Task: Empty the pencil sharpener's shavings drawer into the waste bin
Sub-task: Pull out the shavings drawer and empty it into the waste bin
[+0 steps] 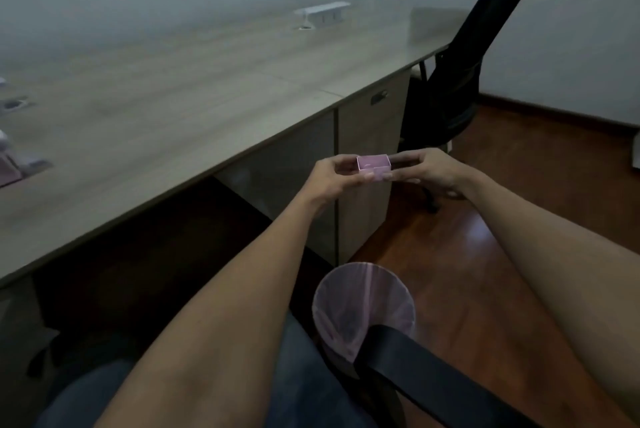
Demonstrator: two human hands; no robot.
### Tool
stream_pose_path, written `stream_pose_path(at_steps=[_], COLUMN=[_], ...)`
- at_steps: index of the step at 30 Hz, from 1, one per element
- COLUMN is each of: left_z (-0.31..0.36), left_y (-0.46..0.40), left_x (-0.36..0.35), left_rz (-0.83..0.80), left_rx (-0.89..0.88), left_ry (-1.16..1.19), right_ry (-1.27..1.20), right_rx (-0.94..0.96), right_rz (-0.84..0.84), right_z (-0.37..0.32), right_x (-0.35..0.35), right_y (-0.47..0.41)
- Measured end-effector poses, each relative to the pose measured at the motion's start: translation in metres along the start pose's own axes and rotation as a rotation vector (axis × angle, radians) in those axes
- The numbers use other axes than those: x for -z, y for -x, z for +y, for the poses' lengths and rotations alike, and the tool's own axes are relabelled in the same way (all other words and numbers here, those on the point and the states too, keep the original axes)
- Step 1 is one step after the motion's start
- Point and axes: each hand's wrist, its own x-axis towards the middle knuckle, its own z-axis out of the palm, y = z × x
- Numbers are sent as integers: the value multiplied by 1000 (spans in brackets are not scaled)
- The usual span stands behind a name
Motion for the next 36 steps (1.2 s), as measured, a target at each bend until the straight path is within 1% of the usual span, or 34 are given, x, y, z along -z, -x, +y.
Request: stream_pose_path(at_steps=[7,12,19,23,27,32,36], left_z=[-94,-153,-219,-239,-241,-240,-234], left_y=[13,27,42,49,50,41,36], left_x=[-23,-32,-51,-61,-67,-71,-66], left_rz=[-40,-89,-110,-90,-69,45,70], left_rx=[199,367,617,791,918,991,1018], left_ry=[58,78,57,125,181,220,182], right_ry=[-48,-119,-331,-403,-416,-438,-468], right_rx=[-187,-337,-559,-693,-782,-926,-1011], right_rz=[-28,-46,-121,-206,-259,-188,-175], right_z=[104,164,233,254,261,258,250], right_x=[-20,-41,-64,-72,-79,-86,-89], right_y=[-4,-1,13,19,16,2,-6])
